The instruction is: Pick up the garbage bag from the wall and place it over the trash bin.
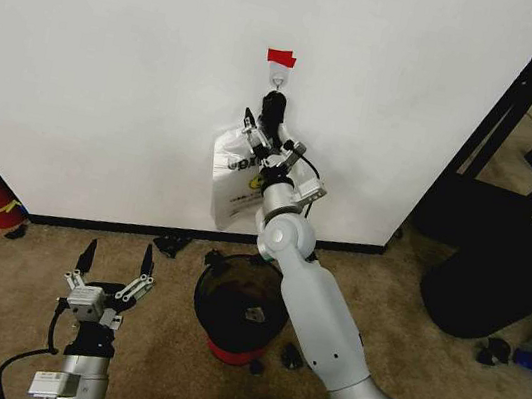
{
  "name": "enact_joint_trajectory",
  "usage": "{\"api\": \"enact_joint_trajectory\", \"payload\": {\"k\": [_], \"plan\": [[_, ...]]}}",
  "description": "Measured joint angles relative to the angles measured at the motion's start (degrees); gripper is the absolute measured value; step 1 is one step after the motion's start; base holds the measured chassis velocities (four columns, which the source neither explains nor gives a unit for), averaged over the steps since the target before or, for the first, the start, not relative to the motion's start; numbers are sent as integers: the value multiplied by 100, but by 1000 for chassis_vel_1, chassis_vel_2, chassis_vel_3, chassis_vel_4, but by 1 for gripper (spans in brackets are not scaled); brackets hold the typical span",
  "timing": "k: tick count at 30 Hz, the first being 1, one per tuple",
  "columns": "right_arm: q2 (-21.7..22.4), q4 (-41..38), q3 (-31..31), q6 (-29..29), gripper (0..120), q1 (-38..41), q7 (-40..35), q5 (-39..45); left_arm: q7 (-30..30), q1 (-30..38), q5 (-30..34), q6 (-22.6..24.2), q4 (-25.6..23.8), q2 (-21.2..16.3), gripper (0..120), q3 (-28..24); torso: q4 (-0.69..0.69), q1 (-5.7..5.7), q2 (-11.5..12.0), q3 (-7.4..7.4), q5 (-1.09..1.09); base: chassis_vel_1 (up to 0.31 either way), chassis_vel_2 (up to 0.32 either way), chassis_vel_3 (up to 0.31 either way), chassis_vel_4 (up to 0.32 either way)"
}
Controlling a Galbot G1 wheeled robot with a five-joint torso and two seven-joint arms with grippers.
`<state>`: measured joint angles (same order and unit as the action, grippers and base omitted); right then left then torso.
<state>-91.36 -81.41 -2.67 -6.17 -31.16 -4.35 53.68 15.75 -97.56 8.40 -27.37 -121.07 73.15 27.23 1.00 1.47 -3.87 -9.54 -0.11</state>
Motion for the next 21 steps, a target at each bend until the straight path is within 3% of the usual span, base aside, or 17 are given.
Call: {"api": "enact_joint_trajectory", "payload": {"k": [11,21], "plan": [[38,67,63,18,100,80,39,43,-4,-20,-3,-2,-26,41,100,-6,0,0,0,0,0,0,0,0,0],[71,-125,84,34,65,3,53,-12,-17,-18,4,-43,-20,54,100,23,0,0,0,0,0,0,0,0,0]]}}
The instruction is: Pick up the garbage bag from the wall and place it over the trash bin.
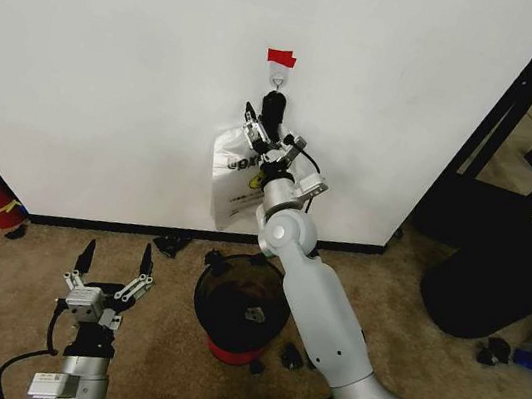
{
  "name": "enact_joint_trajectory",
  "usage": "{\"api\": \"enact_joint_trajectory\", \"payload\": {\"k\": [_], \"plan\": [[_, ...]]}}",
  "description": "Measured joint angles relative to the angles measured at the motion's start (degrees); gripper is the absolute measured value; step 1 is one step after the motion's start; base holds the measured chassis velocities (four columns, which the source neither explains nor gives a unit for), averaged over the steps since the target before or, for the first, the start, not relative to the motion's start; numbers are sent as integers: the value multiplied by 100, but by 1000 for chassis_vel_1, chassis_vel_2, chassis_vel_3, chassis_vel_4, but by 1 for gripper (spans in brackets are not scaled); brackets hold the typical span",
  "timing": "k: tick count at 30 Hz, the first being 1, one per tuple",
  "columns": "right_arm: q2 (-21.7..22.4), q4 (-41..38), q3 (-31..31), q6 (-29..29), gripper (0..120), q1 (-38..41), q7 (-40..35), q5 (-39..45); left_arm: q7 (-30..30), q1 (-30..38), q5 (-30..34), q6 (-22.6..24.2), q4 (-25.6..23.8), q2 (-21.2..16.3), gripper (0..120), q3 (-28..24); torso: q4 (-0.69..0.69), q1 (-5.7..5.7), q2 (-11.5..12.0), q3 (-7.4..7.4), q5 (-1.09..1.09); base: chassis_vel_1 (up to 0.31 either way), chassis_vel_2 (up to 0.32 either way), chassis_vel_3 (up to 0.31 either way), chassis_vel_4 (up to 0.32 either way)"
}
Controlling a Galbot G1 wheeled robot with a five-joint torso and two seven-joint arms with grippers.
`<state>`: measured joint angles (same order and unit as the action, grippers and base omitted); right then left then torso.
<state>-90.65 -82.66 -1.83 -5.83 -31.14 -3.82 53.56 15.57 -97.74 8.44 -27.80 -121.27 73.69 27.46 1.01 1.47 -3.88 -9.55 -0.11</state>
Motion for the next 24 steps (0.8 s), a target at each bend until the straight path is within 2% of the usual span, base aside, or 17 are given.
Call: {"api": "enact_joint_trajectory", "payload": {"k": [3,7,10,15,19,20,24], "plan": [[0,-37,17,6,52,-1,-20,-14,-2,-4,1,-22,-1,2,100,-1,0,0,0,0,0,0,0,0,0],[-12,-39,10,12,47,-32,-49,-41,-3,-19,3,-55,1,11,100,-1,0,0,0,0,0,0,0,0,0],[-24,-48,-11,14,37,-80,-60,-67,-3,-29,12,-71,14,8,100,2,0,0,0,0,0,0,0,0,0],[-35,-60,-47,21,36,-119,-76,-100,-4,-22,15,-76,33,8,100,-10,-1,0,0,0,0,0,0,0,0],[-22,-79,-78,36,22,-148,-91,-109,-10,-14,15,-76,46,23,100,-42,0,0,0,0,0,0,0,0,0],[-22,-79,-78,36,22,-148,-91,-109,-10,-14,15,-76,46,23,100,-42,0,0,0,0,0,0,0,0,0],[-3,-74,-93,45,5,-151,-101,-112,-11,-6,15,-83,67,20,100,-47,0,0,0,0,0,0,0,0,0]]}}
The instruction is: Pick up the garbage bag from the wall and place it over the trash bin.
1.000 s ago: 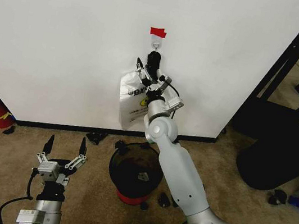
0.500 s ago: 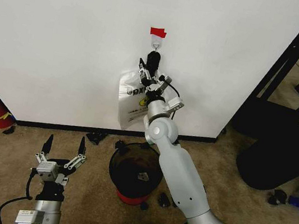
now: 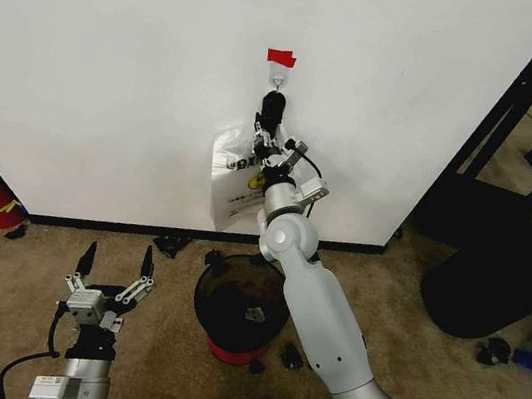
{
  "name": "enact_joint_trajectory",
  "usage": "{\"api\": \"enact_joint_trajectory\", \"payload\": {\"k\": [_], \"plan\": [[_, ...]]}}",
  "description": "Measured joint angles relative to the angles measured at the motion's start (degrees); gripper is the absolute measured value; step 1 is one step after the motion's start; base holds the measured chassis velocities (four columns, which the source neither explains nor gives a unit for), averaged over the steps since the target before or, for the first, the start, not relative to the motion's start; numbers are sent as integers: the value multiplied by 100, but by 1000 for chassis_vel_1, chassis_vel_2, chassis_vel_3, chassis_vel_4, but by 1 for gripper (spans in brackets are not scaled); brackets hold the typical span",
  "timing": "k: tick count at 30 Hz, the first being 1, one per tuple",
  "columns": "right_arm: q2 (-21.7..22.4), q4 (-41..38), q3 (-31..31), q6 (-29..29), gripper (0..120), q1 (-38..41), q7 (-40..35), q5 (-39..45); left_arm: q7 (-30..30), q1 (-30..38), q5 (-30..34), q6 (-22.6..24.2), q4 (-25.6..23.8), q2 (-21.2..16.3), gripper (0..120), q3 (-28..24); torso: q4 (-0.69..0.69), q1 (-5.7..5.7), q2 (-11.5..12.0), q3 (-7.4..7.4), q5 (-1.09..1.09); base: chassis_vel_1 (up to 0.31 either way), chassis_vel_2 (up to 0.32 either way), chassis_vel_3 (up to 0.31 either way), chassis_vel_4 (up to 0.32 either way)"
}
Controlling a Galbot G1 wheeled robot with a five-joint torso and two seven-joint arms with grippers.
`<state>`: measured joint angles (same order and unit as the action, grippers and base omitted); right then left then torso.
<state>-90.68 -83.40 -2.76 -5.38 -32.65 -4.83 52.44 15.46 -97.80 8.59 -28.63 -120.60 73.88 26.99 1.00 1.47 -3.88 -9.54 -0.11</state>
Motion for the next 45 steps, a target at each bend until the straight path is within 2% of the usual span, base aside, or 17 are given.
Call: {"api": "enact_joint_trajectory", "payload": {"k": [2,12,27,45], "plan": [[5,1,-1,6,0,4,-6,0,0,-1,2,-4,0,1,100,1,0,0,0,0,0,0,0,0,0],[-18,-33,-26,12,0,-24,-39,-61,-5,-11,4,-27,0,11,100,-10,0,0,0,0,0,0,0,0,0],[168,-564,-100,26,0,-587,-49,-260,-8,45,57,-58,60,-12,100,-45,0,0,0,0,0,0,0,0,0],[937,-2091,-158,-128,0,-2426,195,-1265,-13,85,3,-31,62,-36,100,-218,1,0,0,0,1,0,0,0,0]]}}
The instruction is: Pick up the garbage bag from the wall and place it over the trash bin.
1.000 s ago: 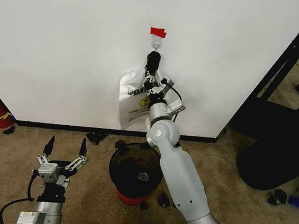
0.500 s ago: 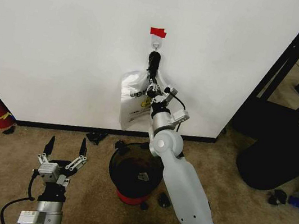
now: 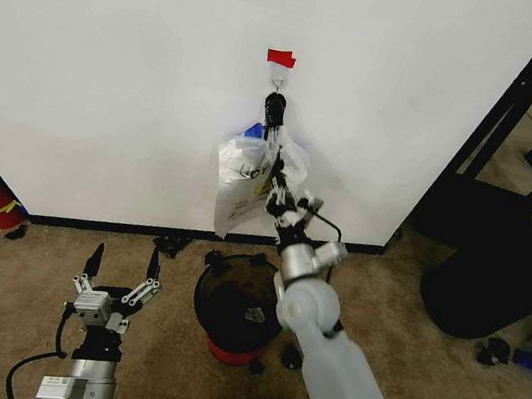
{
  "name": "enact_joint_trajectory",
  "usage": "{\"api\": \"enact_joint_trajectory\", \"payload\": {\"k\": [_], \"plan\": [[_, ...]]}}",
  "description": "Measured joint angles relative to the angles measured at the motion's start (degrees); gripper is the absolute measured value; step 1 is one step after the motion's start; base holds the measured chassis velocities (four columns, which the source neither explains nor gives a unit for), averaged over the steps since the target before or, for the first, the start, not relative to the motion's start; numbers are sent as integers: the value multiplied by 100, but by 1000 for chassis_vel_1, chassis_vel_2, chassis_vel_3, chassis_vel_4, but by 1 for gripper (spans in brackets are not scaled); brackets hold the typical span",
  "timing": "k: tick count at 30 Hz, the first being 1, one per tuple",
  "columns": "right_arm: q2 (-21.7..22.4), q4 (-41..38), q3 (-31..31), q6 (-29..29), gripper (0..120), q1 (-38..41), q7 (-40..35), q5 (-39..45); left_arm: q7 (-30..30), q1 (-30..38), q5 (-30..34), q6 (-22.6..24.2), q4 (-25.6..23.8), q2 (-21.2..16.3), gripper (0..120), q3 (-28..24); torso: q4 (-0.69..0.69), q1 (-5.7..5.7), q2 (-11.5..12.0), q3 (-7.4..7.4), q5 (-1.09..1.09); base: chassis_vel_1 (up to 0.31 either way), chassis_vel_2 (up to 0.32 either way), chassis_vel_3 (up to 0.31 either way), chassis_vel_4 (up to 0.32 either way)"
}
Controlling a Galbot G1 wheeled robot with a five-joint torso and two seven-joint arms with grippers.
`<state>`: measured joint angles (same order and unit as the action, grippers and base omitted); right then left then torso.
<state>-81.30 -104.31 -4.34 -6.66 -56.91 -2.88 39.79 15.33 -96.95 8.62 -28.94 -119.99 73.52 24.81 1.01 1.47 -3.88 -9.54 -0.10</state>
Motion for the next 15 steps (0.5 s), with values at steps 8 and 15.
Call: {"api": "enact_joint_trajectory", "payload": {"k": [8,15], "plan": [[225,-645,-60,-58,0,-644,64,-315,-2,62,3,1,69,-16,100,-78,-1,0,0,1,0,0,0,0,0],[195,-984,-253,-166,0,-1309,107,-805,-4,119,22,0,101,-24,100,-143,0,0,0,0,0,0,0,0,0]]}}
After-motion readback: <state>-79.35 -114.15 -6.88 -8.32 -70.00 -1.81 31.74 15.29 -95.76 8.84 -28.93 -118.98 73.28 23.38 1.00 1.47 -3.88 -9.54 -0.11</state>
